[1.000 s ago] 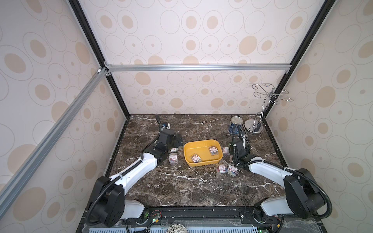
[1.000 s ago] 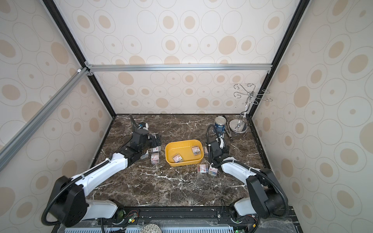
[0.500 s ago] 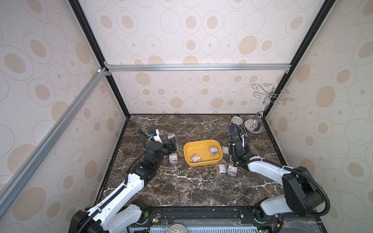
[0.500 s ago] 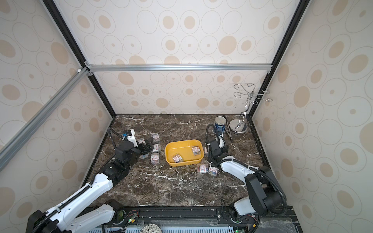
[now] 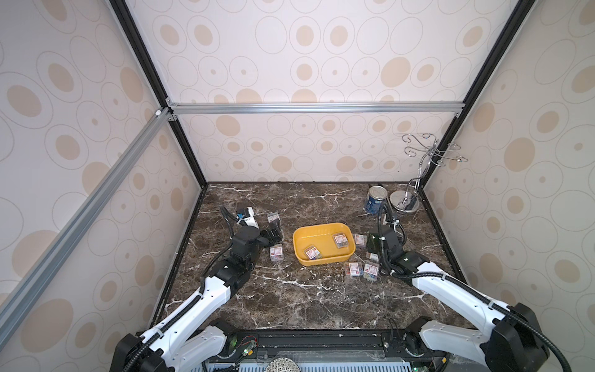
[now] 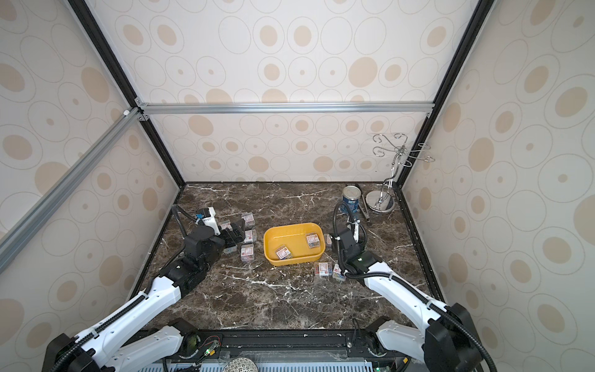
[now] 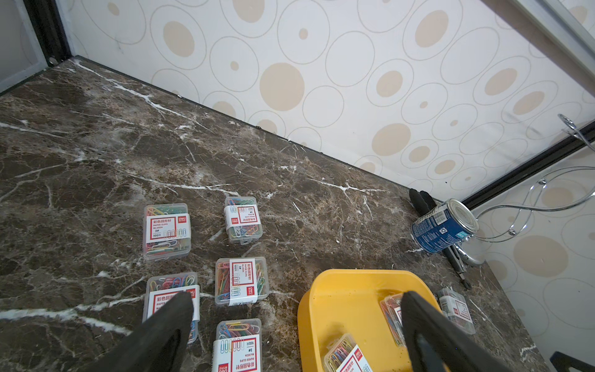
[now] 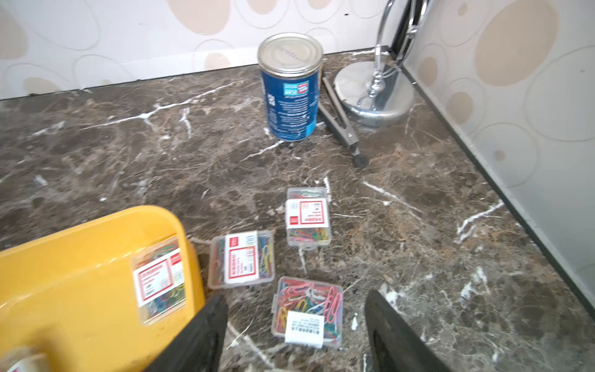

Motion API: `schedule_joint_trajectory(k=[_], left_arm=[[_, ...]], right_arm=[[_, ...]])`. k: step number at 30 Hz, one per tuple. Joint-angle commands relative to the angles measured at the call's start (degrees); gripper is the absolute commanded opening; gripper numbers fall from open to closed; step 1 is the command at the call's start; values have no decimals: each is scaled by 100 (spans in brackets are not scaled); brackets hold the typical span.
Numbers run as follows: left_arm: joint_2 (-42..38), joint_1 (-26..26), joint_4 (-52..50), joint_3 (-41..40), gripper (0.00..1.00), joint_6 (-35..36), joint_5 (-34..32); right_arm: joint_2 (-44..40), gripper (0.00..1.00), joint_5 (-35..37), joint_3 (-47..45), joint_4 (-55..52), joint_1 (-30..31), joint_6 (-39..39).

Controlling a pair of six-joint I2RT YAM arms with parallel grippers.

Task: Take the paper clips out of the storage box
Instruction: Place the boxed paper clips at the center of the board, then pick up the boxed paper clips from the storage box.

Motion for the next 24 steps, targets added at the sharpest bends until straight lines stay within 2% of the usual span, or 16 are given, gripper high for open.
schedule_joint_trajectory(k=[1,6,13,16,21,24], left_arm=[[92,-28,273,-93,100,98,-326],[137,3,701,-463,100,315,-1008],[139,128,785,-747,100,589,-2789],[134,209,1149,-1092,100,626,-3475],[754,494,2166,-1622,100,666,-3684],[1329,599,2124,-1352,100,527,-3655]], right_arm=[[-181,69,-797,-104,-314,135,218],[-231,69,-1547,-23,-146,263,37],[93,69,-2232,60,38,309,-75],[287,67,-2369,205,24,332,-110],[687,64,-2452,680,-224,362,-276],[1000,64,-2401,966,-372,363,-321]])
